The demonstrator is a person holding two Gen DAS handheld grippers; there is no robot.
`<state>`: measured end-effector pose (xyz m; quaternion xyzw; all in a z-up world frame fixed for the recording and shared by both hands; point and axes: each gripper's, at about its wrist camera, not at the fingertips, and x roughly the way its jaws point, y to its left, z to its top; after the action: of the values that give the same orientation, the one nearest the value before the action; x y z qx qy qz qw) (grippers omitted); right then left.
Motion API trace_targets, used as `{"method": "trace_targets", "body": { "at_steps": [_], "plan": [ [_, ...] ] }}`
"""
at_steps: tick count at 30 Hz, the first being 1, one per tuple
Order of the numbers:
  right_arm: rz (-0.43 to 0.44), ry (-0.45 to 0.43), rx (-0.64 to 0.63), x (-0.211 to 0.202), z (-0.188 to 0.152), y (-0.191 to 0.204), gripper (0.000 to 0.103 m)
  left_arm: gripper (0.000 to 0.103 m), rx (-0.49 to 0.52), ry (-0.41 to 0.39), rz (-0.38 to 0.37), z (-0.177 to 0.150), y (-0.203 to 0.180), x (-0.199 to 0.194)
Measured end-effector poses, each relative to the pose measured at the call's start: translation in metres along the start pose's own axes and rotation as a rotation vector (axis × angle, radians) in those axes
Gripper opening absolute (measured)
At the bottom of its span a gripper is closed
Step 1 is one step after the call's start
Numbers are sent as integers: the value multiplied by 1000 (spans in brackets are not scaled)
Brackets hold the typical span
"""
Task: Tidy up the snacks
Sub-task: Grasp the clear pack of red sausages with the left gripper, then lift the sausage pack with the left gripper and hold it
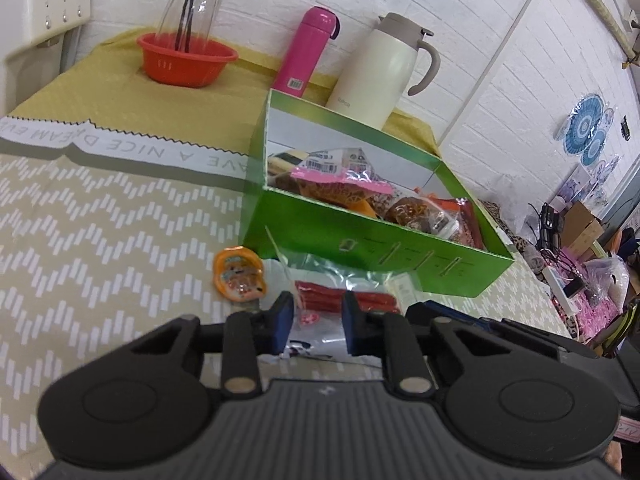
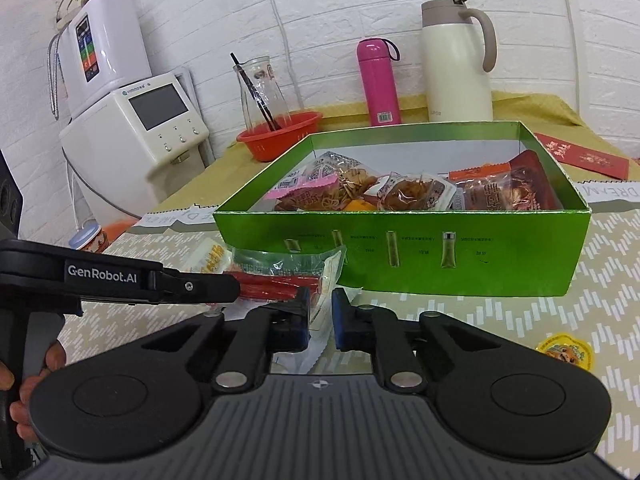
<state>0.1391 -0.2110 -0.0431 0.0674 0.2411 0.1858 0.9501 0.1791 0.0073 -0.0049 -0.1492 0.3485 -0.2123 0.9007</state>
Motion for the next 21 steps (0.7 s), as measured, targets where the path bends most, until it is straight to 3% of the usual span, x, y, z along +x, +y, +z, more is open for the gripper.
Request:
{"method": "trace_targets", "body": {
  "at_steps": [5, 13, 15, 16, 17, 21],
  "plan": [
    [-7, 11, -59, -25, -14, 7, 20, 17, 23, -5, -28, -25, -15, -29],
    [-59, 38, -90, -48, -38, 5, 22, 17, 60, 79, -82, -77, -38, -46],
    [-64, 36, -101, -54, -43, 3, 35, 23, 90, 96, -84, -86, -41, -51],
    [-70, 30, -108, -59, -46, 1, 40, 48, 101, 90, -76, -89, -41, -55],
    [-78, 24, -117, -64, -49, 0, 47, 65, 102, 66, -62, -91, -39, -63],
    [-129, 6, -102, -82, -59, -15, 64, 65, 87, 5, -71, -85, -31, -87]
  ]
}}
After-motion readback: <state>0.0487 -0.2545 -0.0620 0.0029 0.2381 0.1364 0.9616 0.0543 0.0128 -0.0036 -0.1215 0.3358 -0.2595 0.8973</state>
